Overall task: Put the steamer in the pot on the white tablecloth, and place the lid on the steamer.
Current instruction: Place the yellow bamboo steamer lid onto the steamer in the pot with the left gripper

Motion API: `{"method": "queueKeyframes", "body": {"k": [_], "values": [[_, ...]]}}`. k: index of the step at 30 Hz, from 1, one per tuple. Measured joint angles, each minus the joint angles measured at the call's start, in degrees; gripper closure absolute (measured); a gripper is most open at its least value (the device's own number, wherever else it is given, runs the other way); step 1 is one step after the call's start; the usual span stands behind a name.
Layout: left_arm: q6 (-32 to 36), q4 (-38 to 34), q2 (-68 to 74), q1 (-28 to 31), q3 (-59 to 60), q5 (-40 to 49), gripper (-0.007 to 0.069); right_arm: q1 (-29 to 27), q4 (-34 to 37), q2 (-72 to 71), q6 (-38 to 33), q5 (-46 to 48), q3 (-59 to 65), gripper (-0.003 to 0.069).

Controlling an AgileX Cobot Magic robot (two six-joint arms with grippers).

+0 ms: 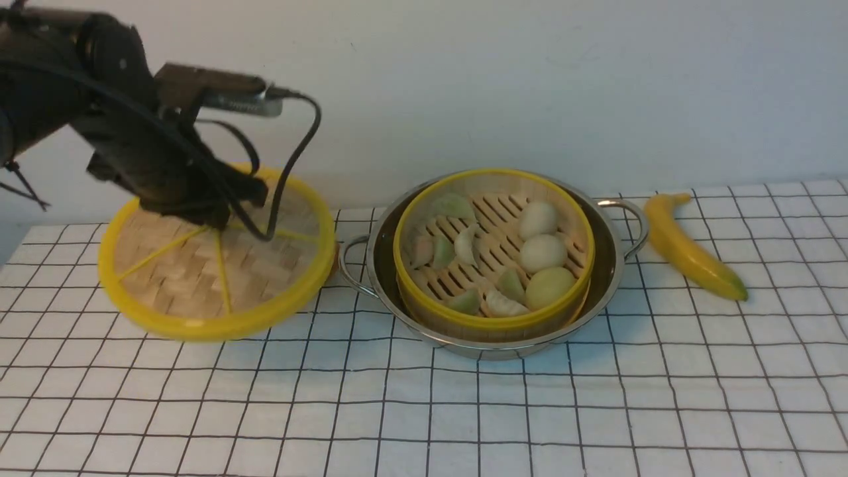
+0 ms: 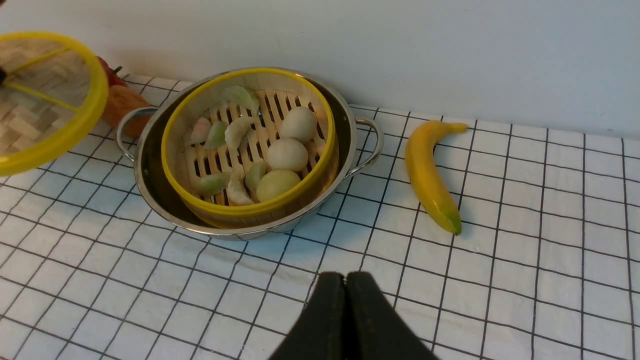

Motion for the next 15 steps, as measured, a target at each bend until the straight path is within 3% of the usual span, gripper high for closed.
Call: {"method": "queueKeyframes", "body": {"k": [7,15], "values": [[3.8,-2.32,7.38,-11.66,-10.8,0.17,0.0504,0.0,0.78,0.0,0.44,0.0,0.0,0.0655],[5.4,-2.38,16.51,-18.92,-20.34,0.17,0.0504,0.0,3.74,0.0,0.54,0.0,0.0,0.0651]]}}
